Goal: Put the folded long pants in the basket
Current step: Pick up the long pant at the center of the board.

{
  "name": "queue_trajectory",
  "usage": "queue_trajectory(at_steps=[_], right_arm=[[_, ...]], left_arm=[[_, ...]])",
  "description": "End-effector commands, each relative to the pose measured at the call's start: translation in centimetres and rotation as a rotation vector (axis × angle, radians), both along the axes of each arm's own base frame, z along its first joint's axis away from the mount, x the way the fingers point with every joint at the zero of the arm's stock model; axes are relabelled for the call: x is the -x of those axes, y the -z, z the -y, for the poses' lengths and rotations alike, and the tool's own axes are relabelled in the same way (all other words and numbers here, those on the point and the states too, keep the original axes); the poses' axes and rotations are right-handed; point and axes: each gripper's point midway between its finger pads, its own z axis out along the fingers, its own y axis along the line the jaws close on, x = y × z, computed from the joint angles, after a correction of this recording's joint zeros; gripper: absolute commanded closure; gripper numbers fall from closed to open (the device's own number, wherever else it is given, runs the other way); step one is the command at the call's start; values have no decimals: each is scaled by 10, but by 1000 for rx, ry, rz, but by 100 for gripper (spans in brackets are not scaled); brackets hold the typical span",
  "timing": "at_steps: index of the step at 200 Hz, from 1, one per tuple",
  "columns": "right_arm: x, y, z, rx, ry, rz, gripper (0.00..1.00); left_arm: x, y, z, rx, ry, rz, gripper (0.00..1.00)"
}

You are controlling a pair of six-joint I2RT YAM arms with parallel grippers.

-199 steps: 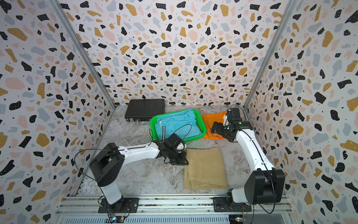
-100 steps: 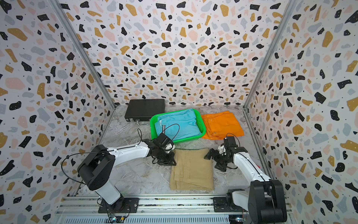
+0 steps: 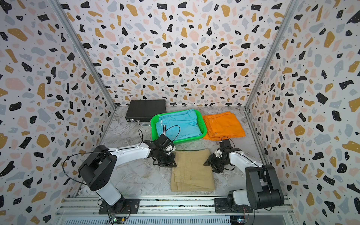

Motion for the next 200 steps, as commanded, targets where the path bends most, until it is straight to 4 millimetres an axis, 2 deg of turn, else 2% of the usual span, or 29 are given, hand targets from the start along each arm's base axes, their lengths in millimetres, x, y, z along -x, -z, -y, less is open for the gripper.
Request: queue_trajectory(at_steps=[1,16,31,50,70,101,143,174,200], right_arm=[[-1,4,7,61,-10,26,75],[-1,3,6,62,-24,37,91],[-2,0,4,64,-40,54,100],[-1,-9,5,82,-49,77,100],[0,-29,6,98,-54,118,100],[1,-75,8,109,-68,200,100],[-4,-137,5,91,-104,314,100],[-18,-187,-2,62,-132,425,100],[-41,-226,-12,24,-148,518,100]], left_arm=[[1,7,-7,-31,-9,-17,100],[0,7,-7,-32,-12,-15,100],[-1,4,-7,-29,-11,-8,100],[-2,-9,-7,-21,-10,13,100],[-2,-29,-8,-7,-17,39,100],[2,-64,-7,35,-32,53,100],[-5,-129,-1,113,-44,123,100],[-13,-168,5,160,-45,170,100],[-30,-193,6,205,-64,194,100]])
